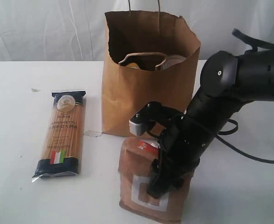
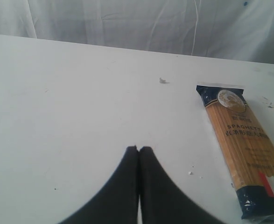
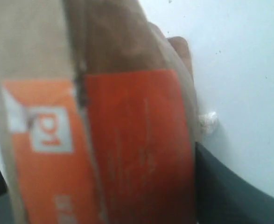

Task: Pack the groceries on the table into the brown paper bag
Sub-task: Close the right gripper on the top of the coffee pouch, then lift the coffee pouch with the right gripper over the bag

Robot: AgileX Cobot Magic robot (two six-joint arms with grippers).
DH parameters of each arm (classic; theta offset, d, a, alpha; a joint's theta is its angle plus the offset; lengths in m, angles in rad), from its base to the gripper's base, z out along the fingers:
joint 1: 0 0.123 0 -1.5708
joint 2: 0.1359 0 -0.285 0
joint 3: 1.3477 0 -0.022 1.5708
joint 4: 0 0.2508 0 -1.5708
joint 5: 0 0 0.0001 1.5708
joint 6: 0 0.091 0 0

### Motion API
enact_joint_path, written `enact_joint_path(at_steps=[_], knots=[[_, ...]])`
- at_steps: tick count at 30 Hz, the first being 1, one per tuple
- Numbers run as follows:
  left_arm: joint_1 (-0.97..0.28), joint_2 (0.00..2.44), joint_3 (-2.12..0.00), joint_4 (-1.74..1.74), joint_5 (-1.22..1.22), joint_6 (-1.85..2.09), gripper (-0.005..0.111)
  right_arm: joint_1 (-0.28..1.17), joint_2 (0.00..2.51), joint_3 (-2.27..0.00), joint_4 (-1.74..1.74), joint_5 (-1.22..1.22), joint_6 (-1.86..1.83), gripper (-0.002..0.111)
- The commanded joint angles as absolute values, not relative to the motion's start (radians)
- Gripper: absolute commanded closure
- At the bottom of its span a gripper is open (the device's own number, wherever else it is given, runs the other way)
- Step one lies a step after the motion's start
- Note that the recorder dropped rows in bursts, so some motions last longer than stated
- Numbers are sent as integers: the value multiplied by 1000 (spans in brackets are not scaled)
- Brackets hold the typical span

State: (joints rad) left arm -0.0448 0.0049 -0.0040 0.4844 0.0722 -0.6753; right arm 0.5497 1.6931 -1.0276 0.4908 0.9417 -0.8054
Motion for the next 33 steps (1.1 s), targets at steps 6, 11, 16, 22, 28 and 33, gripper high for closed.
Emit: enact_joint_path(at_steps=[6, 11, 16, 22, 28, 33], knots=[[-43, 0, 0, 487, 76, -677, 107, 551, 1560, -1060, 451, 1009, -731, 68], [-43, 0, 0, 487, 76, -677, 107, 551, 1461, -1060, 451, 1034, -687, 73], [-43, 0, 0, 487, 76, -677, 107, 551, 1406, -1060, 455, 1136, -584, 75], [-43, 0, 0, 487, 76, -677, 107, 551, 1329, -1060, 566, 1221, -538, 75], [-43, 0, 0, 487, 76, -677, 107, 551, 1234, -1134, 779, 1221, -534, 75], [-43, 0, 0, 487, 76, -675, 107, 551, 1225, -1335, 841, 1194, -469, 75]])
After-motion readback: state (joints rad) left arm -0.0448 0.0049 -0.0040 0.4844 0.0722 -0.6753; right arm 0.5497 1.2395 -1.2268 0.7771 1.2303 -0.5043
